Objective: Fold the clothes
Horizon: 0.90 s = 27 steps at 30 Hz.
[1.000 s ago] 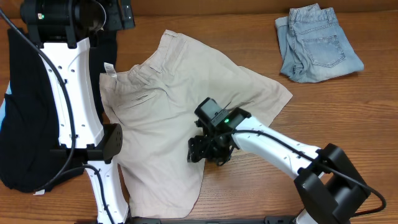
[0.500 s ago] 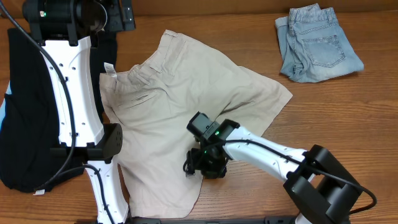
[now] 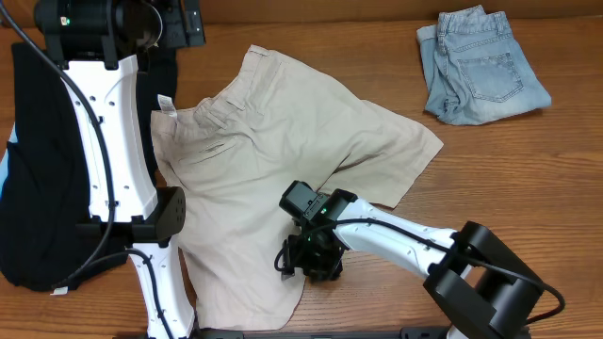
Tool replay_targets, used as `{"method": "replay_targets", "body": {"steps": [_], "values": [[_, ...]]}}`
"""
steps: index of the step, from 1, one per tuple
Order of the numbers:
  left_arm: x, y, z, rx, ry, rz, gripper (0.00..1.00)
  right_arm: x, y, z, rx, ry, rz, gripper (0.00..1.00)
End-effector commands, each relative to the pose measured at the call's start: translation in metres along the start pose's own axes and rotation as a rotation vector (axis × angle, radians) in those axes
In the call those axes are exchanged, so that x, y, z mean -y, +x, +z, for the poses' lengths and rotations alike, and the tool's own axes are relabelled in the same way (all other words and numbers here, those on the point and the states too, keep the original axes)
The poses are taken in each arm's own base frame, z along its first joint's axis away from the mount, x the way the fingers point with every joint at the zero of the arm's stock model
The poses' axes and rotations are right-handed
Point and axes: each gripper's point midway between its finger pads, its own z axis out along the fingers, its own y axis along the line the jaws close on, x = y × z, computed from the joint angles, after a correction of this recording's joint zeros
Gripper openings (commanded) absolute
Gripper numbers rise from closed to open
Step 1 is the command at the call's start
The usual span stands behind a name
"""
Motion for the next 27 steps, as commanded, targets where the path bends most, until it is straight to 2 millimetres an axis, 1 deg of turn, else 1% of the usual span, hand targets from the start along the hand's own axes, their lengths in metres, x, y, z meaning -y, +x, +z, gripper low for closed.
{"method": "replay_targets", "body": {"steps": [1, 3, 6, 7, 8, 10, 13, 14, 16, 19, 21, 24, 27], "values": [[-0.003, 0.002, 0.006, -0.014, -0.011, 0.018, 1.00, 0.005, 0.000, 0.008, -0.016, 0.017, 0.010, 0.77], [-0.003, 0.002, 0.006, -0.014, -0.011, 0.018, 1.00, 0.001, -0.012, 0.008, 0.014, -0.011, -0.002, 0.79], [-0.003, 0.002, 0.006, -0.015, -0.011, 0.018, 1.00, -0.005, -0.031, 0.004, 0.054, -0.064, 0.002, 0.79], [-0.003, 0.002, 0.006, -0.015, -0.011, 0.018, 1.00, -0.005, -0.035, 0.004, 0.057, -0.073, 0.010, 0.79], [-0.003, 0.002, 0.006, -0.016, -0.011, 0.018, 1.00, -0.004, -0.037, 0.004, 0.058, -0.074, 0.025, 0.74], [-0.003, 0.002, 0.006, -0.015, -0.011, 0.022, 1.00, -0.002, -0.038, 0.004, 0.057, -0.073, 0.036, 0.52], [-0.004, 0.002, 0.006, -0.015, -0.012, 0.023, 1.00, -0.001, -0.037, 0.004, 0.051, -0.067, 0.041, 0.14], [-0.004, 0.002, 0.006, -0.015, -0.012, 0.023, 1.00, 0.000, -0.035, 0.005, 0.045, -0.064, 0.048, 0.04], [-0.004, 0.002, 0.006, -0.015, -0.013, 0.024, 1.00, 0.005, -0.034, 0.003, 0.035, -0.053, 0.067, 0.04], [-0.004, 0.002, 0.006, -0.015, -0.013, 0.040, 1.00, 0.020, -0.037, -0.010, 0.029, -0.037, 0.083, 0.04], [-0.004, 0.002, 0.006, -0.015, -0.013, 0.042, 1.00, 0.041, -0.044, -0.026, 0.052, 0.003, 0.110, 0.04], [-0.004, 0.002, 0.006, -0.015, -0.012, 0.042, 1.00, 0.077, -0.059, -0.054, 0.119, 0.072, 0.133, 0.04], [-0.004, 0.002, 0.006, -0.015, -0.012, 0.042, 1.00, 0.110, -0.078, -0.083, 0.179, 0.071, 0.129, 0.04]]}}
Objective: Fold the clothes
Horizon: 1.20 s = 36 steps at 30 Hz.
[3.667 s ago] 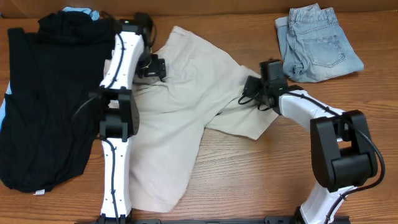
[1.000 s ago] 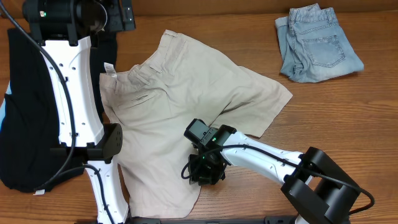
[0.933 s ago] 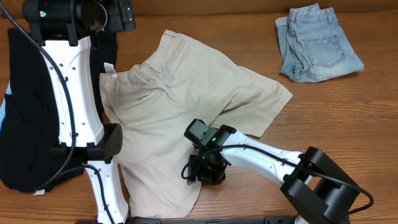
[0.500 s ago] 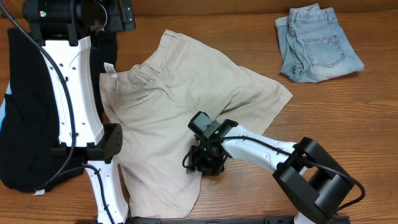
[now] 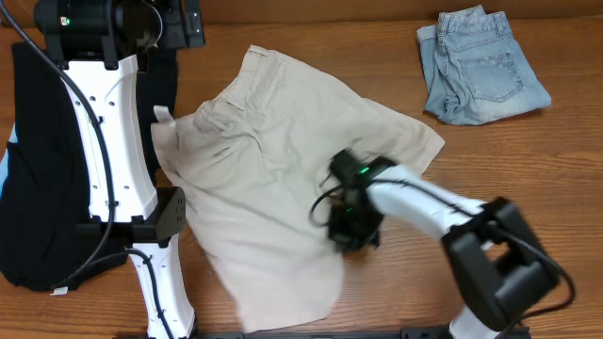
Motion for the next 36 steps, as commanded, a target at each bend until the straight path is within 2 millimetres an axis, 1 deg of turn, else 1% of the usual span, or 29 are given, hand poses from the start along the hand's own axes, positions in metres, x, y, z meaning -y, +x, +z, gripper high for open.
{"method": "replay_targets", "body": {"steps": [1, 2, 5, 7, 10, 12, 13, 15, 16, 18, 19, 22, 23, 24, 25, 27, 28, 30, 32, 36], "values": [[-0.004, 0.002, 0.006, -0.015, -0.012, 0.016, 1.00, 0.029, -0.036, -0.035, 0.133, 0.000, -0.092, 0.04], [-0.004, 0.002, 0.007, -0.016, -0.012, 0.016, 1.00, 0.039, -0.044, -0.041, 0.141, -0.009, -0.103, 0.04], [-0.004, 0.004, 0.010, -0.030, -0.014, 0.017, 1.00, 0.079, -0.065, -0.060, 0.171, -0.019, -0.077, 0.04], [-0.004, 0.007, 0.014, -0.049, -0.017, 0.017, 1.00, 0.113, -0.080, -0.075, 0.207, -0.008, 0.008, 0.04], [-0.005, 0.014, 0.023, -0.087, -0.022, 0.018, 1.00, 0.150, -0.101, -0.102, 0.279, -0.081, 0.151, 0.04], [-0.006, 0.019, 0.029, -0.114, -0.025, 0.019, 1.00, 0.166, -0.113, -0.124, 0.335, -0.136, 0.194, 0.04], [-0.006, 0.021, 0.032, -0.128, -0.027, 0.019, 1.00, 0.171, -0.118, -0.136, 0.361, -0.171, 0.208, 0.04], [-0.006, 0.027, 0.038, -0.158, -0.030, 0.020, 1.00, 0.171, -0.126, -0.164, 0.412, -0.267, 0.187, 0.04], [-0.006, 0.030, 0.041, -0.173, -0.025, 0.025, 1.00, 0.168, -0.127, -0.176, 0.428, -0.303, 0.170, 0.11], [0.002, 0.038, 0.048, -0.214, 0.018, 0.063, 1.00, 0.162, -0.129, -0.199, 0.456, -0.328, 0.145, 0.31], [0.007, 0.043, 0.051, -0.235, 0.050, 0.086, 1.00, 0.159, -0.129, -0.207, 0.464, -0.326, 0.139, 0.44], [0.028, 0.059, 0.063, -0.303, 0.164, 0.164, 1.00, 0.144, -0.125, -0.228, 0.475, -0.311, 0.083, 0.77], [0.036, 0.067, 0.067, -0.331, 0.200, 0.193, 1.00, 0.138, -0.123, -0.233, 0.476, -0.306, 0.064, 0.86], [0.042, 0.074, 0.072, -0.357, 0.224, 0.212, 1.00, 0.133, -0.121, -0.237, 0.476, -0.302, 0.050, 0.92], [0.047, 0.081, 0.077, -0.384, 0.239, 0.228, 1.00, 0.129, -0.120, -0.240, 0.475, -0.298, 0.038, 0.95], [0.055, 0.098, 0.088, -0.448, 0.247, 0.241, 1.00, 0.122, -0.118, -0.243, 0.476, -0.282, 0.017, 0.96], [0.060, 0.111, 0.094, -0.493, 0.254, 0.249, 1.00, 0.120, -0.119, -0.242, 0.476, -0.274, 0.010, 0.96], [0.069, 0.134, 0.104, -0.572, 0.259, 0.266, 0.99, 0.123, -0.120, -0.240, 0.478, -0.236, 0.010, 1.00], [0.078, 0.159, 0.118, -0.643, 0.263, 0.289, 0.98, 0.129, -0.121, -0.239, 0.483, -0.205, 0.018, 1.00], [0.103, 0.204, 0.147, -0.729, 0.271, 0.281, 0.98, 0.129, -0.122, -0.240, 0.491, -0.200, 0.017, 1.00]]}}
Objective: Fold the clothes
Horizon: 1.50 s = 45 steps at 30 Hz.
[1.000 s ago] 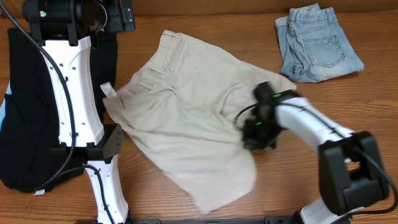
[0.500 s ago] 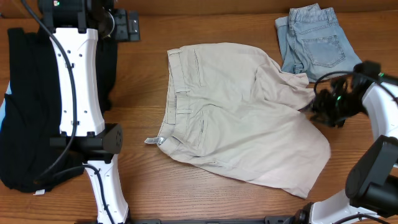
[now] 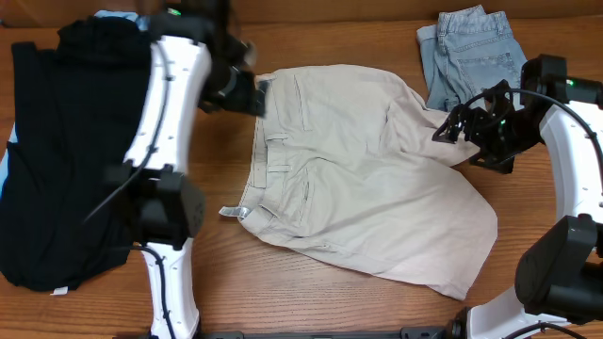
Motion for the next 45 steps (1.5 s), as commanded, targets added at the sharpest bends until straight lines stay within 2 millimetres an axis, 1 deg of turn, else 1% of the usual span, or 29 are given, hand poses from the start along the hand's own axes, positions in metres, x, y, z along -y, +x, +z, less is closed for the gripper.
{"method": "replay_targets", "body": {"steps": [1, 4, 8, 10, 13, 14, 17, 18, 19, 20, 21, 23, 28, 29, 31, 32, 33, 35, 36, 38, 39, 41, 43, 45], "values": [[0.022, 0.015, 0.041, -0.087, 0.042, -0.010, 0.98, -0.002, -0.007, -0.012, 0.052, 0.018, -0.029, 1.00], [0.033, 0.024, 0.077, -0.121, 0.025, -0.035, 0.98, -0.002, -0.009, -0.012, 0.058, 0.017, -0.032, 1.00], [0.030, 0.032, 0.108, -0.133, -0.011, -0.116, 0.98, -0.002, -0.010, -0.012, 0.064, 0.017, -0.035, 1.00], [0.028, 0.033, 0.120, -0.125, -0.013, -0.163, 0.96, -0.002, -0.011, -0.012, 0.065, 0.017, -0.035, 1.00], [0.025, 0.031, 0.132, -0.100, -0.011, -0.205, 0.89, -0.002, -0.011, -0.012, 0.066, 0.017, -0.036, 1.00], [0.025, 0.030, 0.134, -0.093, -0.010, -0.211, 0.85, -0.002, -0.011, -0.012, 0.069, 0.016, -0.037, 1.00], [0.024, 0.026, 0.135, -0.075, -0.011, -0.211, 0.68, -0.003, -0.013, -0.012, 0.076, 0.015, -0.040, 1.00], [0.022, 0.025, 0.134, -0.070, -0.020, -0.213, 0.59, -0.003, -0.014, -0.012, 0.078, 0.014, -0.040, 1.00], [0.018, 0.024, 0.133, -0.066, -0.033, -0.217, 0.49, -0.003, -0.014, -0.012, 0.079, 0.014, -0.041, 1.00], [0.011, 0.023, 0.131, -0.064, -0.051, -0.226, 0.36, -0.003, -0.014, -0.012, 0.080, 0.014, -0.041, 1.00], [0.004, 0.023, 0.129, -0.064, -0.068, -0.245, 0.24, -0.003, -0.015, -0.012, 0.082, 0.013, -0.042, 1.00], [-0.014, 0.027, 0.124, -0.074, -0.111, -0.304, 0.04, -0.003, -0.015, -0.012, 0.083, 0.013, -0.043, 1.00], [-0.068, 0.043, 0.112, -0.110, -0.181, -0.437, 0.04, -0.008, -0.017, -0.011, 0.090, -0.001, -0.053, 1.00], [-0.080, 0.045, 0.109, -0.114, -0.191, -0.454, 0.04, -0.010, -0.018, -0.010, 0.092, -0.001, -0.057, 1.00], [-0.096, 0.048, 0.106, -0.115, -0.186, -0.448, 0.04, -0.016, -0.018, -0.005, 0.086, -0.003, -0.071, 1.00], [-0.103, 0.048, 0.104, -0.114, -0.184, -0.441, 0.06, -0.019, -0.018, -0.003, 0.085, -0.004, -0.080, 1.00], [-0.109, 0.049, 0.103, -0.113, -0.182, -0.426, 0.18, -0.022, -0.020, -0.001, 0.089, -0.005, -0.082, 1.00], [-0.116, 0.050, 0.101, -0.114, -0.177, -0.383, 0.66, -0.028, -0.027, -0.001, 0.119, -0.013, -0.091, 1.00], [-0.118, 0.049, 0.098, -0.114, -0.177, -0.368, 1.00, -0.030, -0.030, -0.003, 0.138, -0.019, -0.082, 1.00], [-0.120, 0.048, 0.085, -0.117, -0.183, -0.361, 1.00, -0.034, -0.035, -0.011, 0.160, -0.026, -0.064, 1.00], [-0.121, 0.045, 0.077, -0.115, -0.193, -0.362, 1.00, -0.036, -0.036, -0.018, 0.168, -0.030, -0.063, 1.00], [-0.124, 0.039, 0.052, -0.095, -0.233, -0.389, 1.00, -0.042, -0.034, -0.036, 0.189, -0.033, -0.066, 1.00], [-0.122, 0.030, 0.015, -0.051, -0.259, -0.407, 1.00, -0.050, -0.027, -0.061, 0.223, -0.032, -0.080, 1.00], [-0.114, 0.022, -0.027, 0.015, -0.260, -0.406, 1.00, -0.058, -0.017, -0.086, 0.264, -0.027, -0.095, 1.00]]}}
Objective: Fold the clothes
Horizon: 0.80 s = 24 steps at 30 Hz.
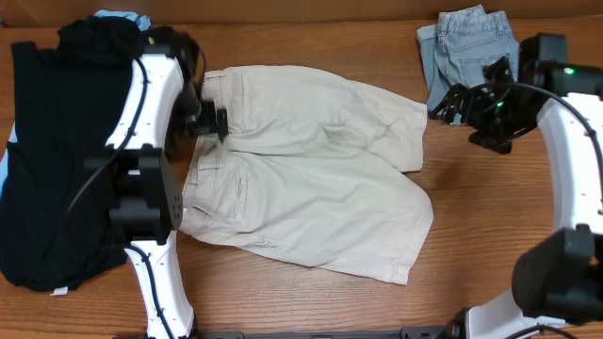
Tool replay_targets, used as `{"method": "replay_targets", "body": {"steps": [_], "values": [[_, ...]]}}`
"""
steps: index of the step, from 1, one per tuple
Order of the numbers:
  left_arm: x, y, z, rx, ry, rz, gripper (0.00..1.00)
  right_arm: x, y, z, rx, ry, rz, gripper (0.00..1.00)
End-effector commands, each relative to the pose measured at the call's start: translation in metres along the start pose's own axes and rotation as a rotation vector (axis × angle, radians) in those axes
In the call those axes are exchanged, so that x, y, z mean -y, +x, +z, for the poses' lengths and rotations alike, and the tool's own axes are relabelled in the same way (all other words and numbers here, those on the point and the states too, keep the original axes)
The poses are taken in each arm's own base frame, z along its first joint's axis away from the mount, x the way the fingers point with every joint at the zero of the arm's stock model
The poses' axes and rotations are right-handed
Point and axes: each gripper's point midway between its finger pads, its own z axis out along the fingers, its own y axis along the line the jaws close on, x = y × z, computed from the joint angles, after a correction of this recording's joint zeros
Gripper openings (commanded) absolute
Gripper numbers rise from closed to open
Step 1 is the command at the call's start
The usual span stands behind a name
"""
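Beige shorts [311, 179] lie spread flat in the middle of the table, waistband to the left and both legs pointing right. My left gripper [211, 122] sits at the middle of the waistband and looks shut on it, though it is blurred. My right gripper [448, 104] hovers just past the upper leg's hem, apart from the cloth, with its fingers spread and nothing between them. Folded light-blue jeans [480, 61] rest at the back right, right behind that gripper.
A pile of black clothing [57, 151] covers the left side of the table, with a bit of light-blue fabric [118, 16] at its far end. The left arm's white links [141, 122] cross the pile's edge. Bare wood [490, 235] lies right of the shorts.
The shorts have shifted left and lie flatter, legs straightened to the right. My left gripper went from the waistband's far corner to its middle. My right gripper no longer holds the leg hem.
At first the shorts lay crumpled and slanted, my right gripper on the near leg. Then the right gripper was further right on the cloth. Later both arms held the shorts stretched between waistband and leg. Now they lie spread flat, waistband left.
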Motion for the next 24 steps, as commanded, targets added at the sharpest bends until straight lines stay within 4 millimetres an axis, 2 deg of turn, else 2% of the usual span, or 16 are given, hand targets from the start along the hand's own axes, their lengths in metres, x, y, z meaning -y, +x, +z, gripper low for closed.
{"method": "replay_targets", "body": {"steps": [1, 4, 7, 10, 13, 15, 18, 20, 24], "values": [[0.000, -0.014, -0.084, 0.200, -0.006, -0.001, 1.00, -0.028, 0.003, -0.073, 0.173, -0.024, -0.053, 1.00], [-0.003, 0.001, -0.152, 0.339, 0.025, -0.022, 1.00, -0.039, 0.025, -0.111, 0.252, -0.026, -0.040, 1.00], [-0.007, 0.023, -0.201, 0.458, 0.054, -0.030, 1.00, -0.040, 0.053, -0.145, 0.336, -0.004, -0.009, 1.00], [-0.009, 0.052, -0.238, 0.550, 0.090, -0.033, 1.00, -0.040, 0.085, -0.171, 0.392, 0.003, 0.024, 1.00], [-0.007, 0.085, -0.254, 0.584, 0.114, -0.037, 1.00, -0.041, 0.118, -0.187, 0.411, -0.010, 0.045, 1.00], [-0.008, 0.112, -0.251, 0.571, 0.106, -0.061, 1.00, -0.036, 0.141, -0.192, 0.413, -0.001, 0.074, 1.00], [-0.016, 0.145, -0.228, 0.514, 0.051, -0.120, 1.00, -0.027, 0.166, -0.187, 0.396, 0.014, 0.109, 1.00], [-0.026, 0.167, -0.203, 0.465, -0.013, -0.204, 1.00, -0.026, 0.180, -0.175, 0.357, -0.009, 0.120, 1.00], [-0.042, 0.195, -0.150, 0.411, -0.077, -0.439, 0.99, -0.008, 0.201, -0.133, 0.215, 0.019, 0.203, 1.00]]}}
